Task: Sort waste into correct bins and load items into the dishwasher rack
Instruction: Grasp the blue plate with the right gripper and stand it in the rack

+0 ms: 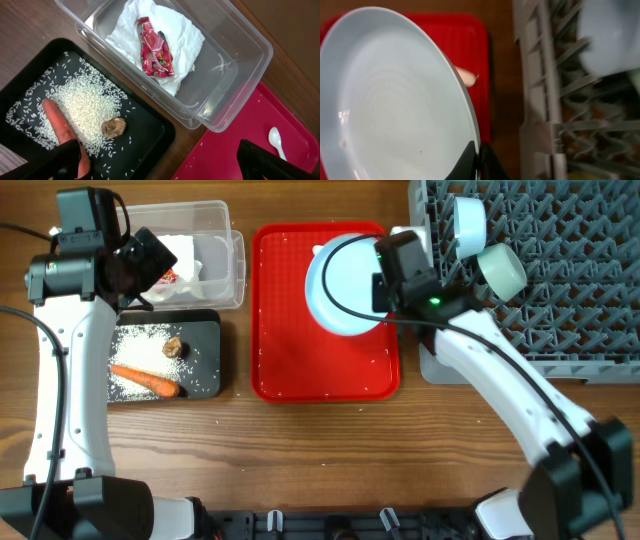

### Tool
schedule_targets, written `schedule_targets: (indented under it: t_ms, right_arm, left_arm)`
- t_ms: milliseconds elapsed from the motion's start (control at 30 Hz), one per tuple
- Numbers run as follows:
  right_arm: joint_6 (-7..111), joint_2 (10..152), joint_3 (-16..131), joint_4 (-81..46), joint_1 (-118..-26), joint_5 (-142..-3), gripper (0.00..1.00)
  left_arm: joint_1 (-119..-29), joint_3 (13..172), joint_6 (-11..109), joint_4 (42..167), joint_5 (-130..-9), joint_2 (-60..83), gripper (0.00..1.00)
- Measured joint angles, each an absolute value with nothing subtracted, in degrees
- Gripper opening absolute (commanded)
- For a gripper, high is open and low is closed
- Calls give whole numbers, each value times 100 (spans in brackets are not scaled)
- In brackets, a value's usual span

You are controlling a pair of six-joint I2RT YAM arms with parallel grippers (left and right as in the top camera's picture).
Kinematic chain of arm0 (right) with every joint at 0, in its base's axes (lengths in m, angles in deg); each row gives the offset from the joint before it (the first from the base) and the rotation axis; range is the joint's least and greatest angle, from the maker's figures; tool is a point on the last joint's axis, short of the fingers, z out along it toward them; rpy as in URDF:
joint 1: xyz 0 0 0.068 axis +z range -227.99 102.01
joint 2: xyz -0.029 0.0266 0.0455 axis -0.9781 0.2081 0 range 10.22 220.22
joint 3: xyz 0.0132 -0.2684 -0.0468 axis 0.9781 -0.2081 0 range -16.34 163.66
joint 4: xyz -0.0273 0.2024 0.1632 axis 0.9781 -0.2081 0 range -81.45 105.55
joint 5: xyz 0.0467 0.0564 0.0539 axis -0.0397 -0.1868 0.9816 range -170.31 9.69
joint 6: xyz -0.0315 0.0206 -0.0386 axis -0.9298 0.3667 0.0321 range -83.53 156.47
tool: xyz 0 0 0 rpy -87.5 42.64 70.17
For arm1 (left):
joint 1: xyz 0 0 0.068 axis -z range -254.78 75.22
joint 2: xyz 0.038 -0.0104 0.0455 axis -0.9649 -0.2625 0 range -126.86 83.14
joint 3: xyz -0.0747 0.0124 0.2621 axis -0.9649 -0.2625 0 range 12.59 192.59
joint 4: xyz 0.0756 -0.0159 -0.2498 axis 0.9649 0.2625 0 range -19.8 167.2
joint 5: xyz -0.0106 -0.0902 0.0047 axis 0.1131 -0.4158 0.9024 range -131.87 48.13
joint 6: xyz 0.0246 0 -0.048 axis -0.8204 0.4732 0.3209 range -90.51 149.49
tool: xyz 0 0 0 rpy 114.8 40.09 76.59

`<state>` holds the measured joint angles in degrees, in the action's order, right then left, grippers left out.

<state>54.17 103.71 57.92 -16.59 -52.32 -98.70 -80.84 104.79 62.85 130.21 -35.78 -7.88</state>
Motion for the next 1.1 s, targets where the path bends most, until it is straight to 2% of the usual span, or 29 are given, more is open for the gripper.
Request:
schedule_targets:
  t_ms: [200,333,433,600,767,900,967,1100]
  right_arm:
    - [4955,9143,5781,-1275,-5394,-12117,4]
    - [4477,8410,5763,-470,-6532,-12725,4]
    - [3777,8428,5759,107,-7426,-12865,4]
    - [2243,9322,5759,902,-8360,-12653,4]
    - [765,10463,5713,2021,-8405,-12329,4]
    - [-605,11313,5676,3796,-8405,-12226,4]
    - [-937,11488,5665,4498,-8405,-12163,4]
    - [-1210,11752,5665,4557,-8410,-11641,4]
  left_arm:
    - [-8084,10479,6285,13023,-3580,-788,100]
    - [-8084,10479,6285,13021,-3580,-788,100]
    - [-8084,10479,6285,13021,-3580,-788,100]
    - [-8084,10479,6285,13017,-3578,-788,100]
    - [-8084,10479,6285,13010,-3580,-793,100]
    - [-8084,10479,6285,13026,-3580,-793,100]
    - [-8084,10479,6285,13015,-3580,-793,100]
    - [-8084,10479,6285,13021,-3580,-793,100]
